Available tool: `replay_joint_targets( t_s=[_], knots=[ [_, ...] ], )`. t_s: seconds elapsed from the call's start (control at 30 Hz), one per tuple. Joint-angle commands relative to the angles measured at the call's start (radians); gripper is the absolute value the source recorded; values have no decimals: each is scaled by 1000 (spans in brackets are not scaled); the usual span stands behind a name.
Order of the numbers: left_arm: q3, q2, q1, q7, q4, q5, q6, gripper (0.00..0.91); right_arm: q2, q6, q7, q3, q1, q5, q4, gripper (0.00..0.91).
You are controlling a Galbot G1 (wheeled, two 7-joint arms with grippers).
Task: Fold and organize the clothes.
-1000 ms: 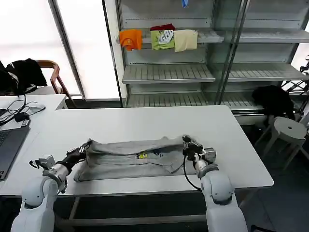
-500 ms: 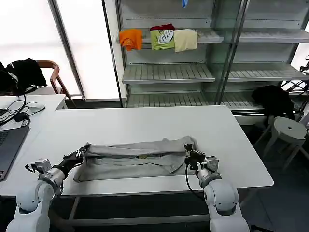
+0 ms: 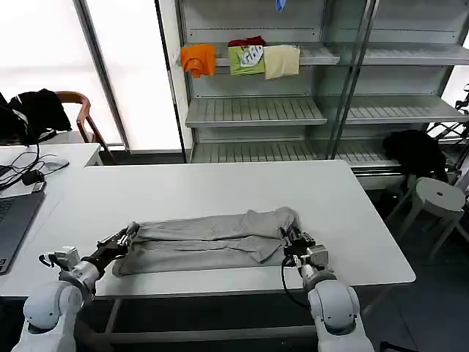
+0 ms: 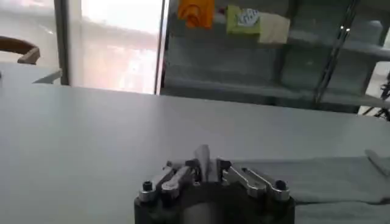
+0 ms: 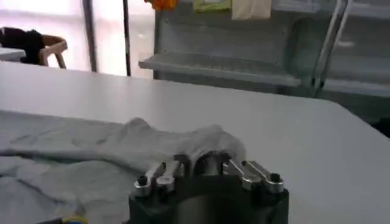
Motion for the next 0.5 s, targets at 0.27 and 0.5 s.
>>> replay_joint_targets(
  t_s=[0.27, 0.5],
  knots=[
    [-28, -53, 67, -188, -143, 83, 40, 907, -46, 48, 73, 80, -38, 7, 109, 907],
    [43, -142, 109, -381, -164, 211, -70, 907, -38, 113, 122, 114, 44, 418, 179, 907]
  ],
)
